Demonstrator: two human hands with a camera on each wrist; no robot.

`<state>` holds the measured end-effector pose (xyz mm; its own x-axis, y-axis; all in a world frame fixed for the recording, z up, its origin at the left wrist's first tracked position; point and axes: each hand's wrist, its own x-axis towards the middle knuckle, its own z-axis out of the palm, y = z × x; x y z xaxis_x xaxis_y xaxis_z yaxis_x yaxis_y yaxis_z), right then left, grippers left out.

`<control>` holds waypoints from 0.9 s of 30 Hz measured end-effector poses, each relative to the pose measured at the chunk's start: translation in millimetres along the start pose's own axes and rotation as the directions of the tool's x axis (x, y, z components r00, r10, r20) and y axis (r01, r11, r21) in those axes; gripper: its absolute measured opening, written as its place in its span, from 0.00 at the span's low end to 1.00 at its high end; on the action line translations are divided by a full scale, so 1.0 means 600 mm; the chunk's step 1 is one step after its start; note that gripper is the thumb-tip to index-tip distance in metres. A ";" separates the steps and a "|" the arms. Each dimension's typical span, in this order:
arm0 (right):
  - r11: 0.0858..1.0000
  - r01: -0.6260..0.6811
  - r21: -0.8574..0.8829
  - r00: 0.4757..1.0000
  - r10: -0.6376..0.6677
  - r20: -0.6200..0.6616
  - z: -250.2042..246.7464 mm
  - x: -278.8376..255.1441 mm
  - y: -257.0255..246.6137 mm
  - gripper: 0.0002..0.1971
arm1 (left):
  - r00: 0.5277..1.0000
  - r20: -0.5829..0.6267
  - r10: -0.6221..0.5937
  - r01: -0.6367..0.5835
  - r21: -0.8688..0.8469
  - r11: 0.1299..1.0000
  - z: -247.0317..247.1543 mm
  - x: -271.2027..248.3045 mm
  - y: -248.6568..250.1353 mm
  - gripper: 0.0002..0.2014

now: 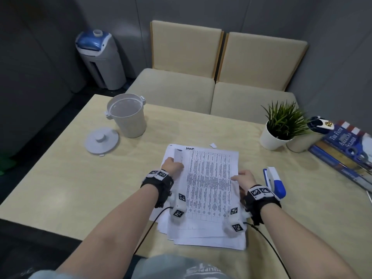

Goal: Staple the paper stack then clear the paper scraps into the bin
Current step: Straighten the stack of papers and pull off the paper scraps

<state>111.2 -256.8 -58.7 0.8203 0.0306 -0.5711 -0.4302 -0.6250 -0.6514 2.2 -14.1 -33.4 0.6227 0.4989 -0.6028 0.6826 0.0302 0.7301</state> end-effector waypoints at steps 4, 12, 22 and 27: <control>0.992 -0.026 0.123 0.999 0.020 0.051 0.004 -0.027 -0.013 0.17 | 0.979 0.154 0.136 -0.107 -0.179 0.978 0.019 -0.045 0.008 0.22; 0.883 -0.110 0.456 0.978 0.013 0.210 -0.011 -0.035 0.002 0.37 | 0.913 0.066 0.403 -0.351 -0.376 0.858 0.058 -0.103 0.065 0.18; 0.922 -0.081 0.379 0.991 0.035 0.126 -0.011 -0.051 -0.001 0.30 | 0.969 -0.217 -0.115 0.188 0.353 0.917 0.020 -0.030 0.010 0.33; 0.930 -0.076 0.359 0.994 0.041 0.104 0.020 -0.019 0.015 0.32 | 0.954 -0.224 -0.198 0.265 0.326 0.908 0.010 -0.026 0.014 0.36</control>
<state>93.3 -253.1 -63.8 0.7582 0.0856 -0.6464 -0.5980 -0.3036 -0.7417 0.5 -26.8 -20.1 0.3735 0.6638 -0.6479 0.9090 -0.1227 0.3983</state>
